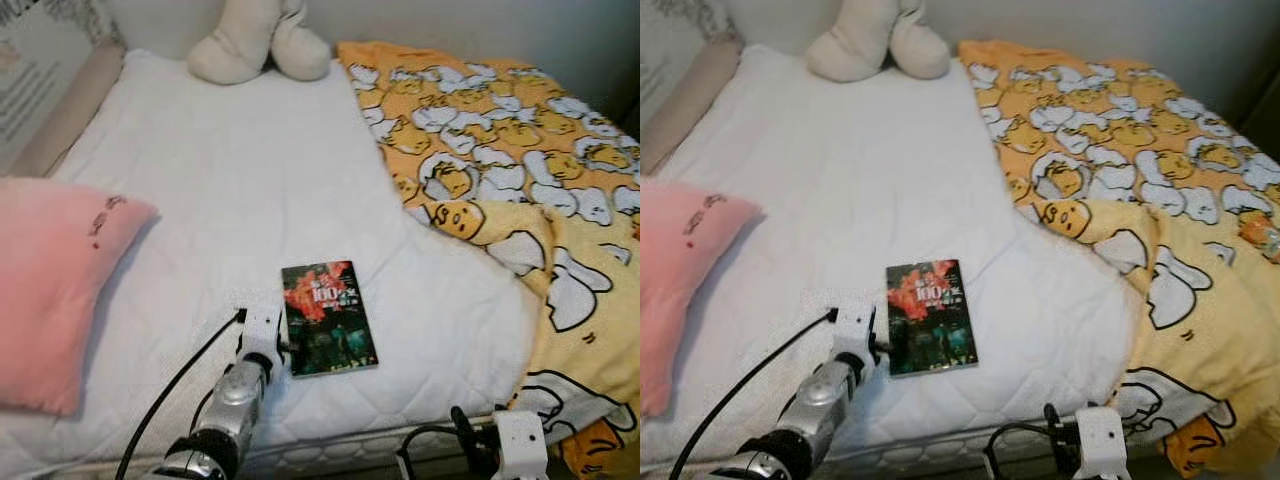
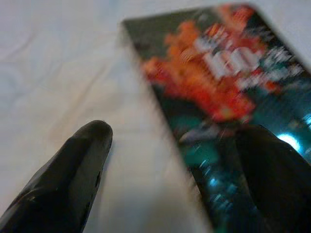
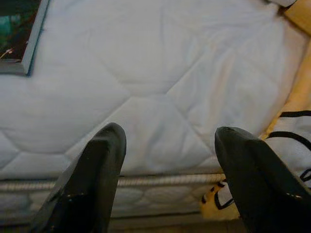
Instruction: Clean up the room
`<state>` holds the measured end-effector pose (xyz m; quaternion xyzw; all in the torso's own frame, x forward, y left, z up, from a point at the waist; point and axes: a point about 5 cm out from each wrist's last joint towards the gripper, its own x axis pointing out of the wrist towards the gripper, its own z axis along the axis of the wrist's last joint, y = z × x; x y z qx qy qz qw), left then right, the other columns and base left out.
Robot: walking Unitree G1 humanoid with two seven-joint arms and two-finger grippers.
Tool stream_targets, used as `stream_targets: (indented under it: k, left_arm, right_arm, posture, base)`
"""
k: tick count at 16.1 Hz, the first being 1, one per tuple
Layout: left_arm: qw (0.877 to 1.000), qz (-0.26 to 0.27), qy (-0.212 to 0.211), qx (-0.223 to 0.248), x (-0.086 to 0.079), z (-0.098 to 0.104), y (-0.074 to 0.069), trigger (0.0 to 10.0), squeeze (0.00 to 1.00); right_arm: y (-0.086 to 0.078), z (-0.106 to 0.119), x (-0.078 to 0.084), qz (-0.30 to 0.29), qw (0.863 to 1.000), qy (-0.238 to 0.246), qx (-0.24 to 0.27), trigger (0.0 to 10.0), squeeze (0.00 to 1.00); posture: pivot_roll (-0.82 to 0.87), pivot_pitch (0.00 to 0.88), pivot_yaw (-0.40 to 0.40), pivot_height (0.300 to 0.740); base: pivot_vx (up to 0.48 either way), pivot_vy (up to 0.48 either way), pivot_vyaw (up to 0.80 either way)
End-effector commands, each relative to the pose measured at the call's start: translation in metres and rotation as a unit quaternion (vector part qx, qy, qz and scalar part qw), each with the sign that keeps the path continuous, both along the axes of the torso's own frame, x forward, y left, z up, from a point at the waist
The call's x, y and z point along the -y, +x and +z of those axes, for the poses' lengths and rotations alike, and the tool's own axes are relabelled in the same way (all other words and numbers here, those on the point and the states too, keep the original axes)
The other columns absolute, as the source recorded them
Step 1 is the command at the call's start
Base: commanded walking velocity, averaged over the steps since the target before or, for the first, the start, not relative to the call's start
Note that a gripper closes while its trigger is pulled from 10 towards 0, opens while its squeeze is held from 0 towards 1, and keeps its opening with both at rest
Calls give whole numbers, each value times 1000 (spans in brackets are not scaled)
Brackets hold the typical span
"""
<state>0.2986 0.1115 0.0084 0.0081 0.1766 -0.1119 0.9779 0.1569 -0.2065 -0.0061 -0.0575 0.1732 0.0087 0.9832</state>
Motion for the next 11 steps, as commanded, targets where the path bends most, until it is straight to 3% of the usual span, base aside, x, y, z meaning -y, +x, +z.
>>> stream_targets:
  k: [1, 2, 3, 7, 9, 11]
  left_arm:
    - [1000, -2, 6, 9, 4, 1, 0, 10000, 0]
    - [1000, -5, -2, 15, 8, 3, 0, 10000, 0]
    - [997, -57, -34, 38, 29, 5, -7, 10000, 0]
    - [997, -63, -37, 20, 39, -5, -19, 10000, 0]
    - [998, -58, -8, 10, 44, -9, -22, 10000, 0]
    - [1000, -24, 9, 6, 38, -10, -19, 10000, 0]
  right_arm:
    - [-3, -1, 7, -7, 1000, -2, -1, 10000, 0]
    - [-2, -1, 6, -4, 1000, -3, 1, 10000, 0]
    - [0, 0, 6, -1, 1000, -4, 5, 10000, 0]
    - [2, -1, 7, 2, 1000, -7, 8, 10000, 0]
    - [5, 0, 9, 8, 1000, -10, 9, 10000, 0]
    - [7, 0, 10, 12, 1000, -12, 10, 10000, 0]
  posture:
    - [-44, 126, -31, 715]
    - [-44, 123, -31, 715]
    - [-45, 118, -29, 715]
    - [-44, 106, -39, 715]
    - [-43, 103, -47, 715]
    - [-52, 96, -56, 715]
  base:
    - [0, 0, 0]
    - [0, 0, 0]
    - [0, 0, 0]
    - [0, 0, 0]
    - [0, 0, 0]
    - [0, 0, 0]
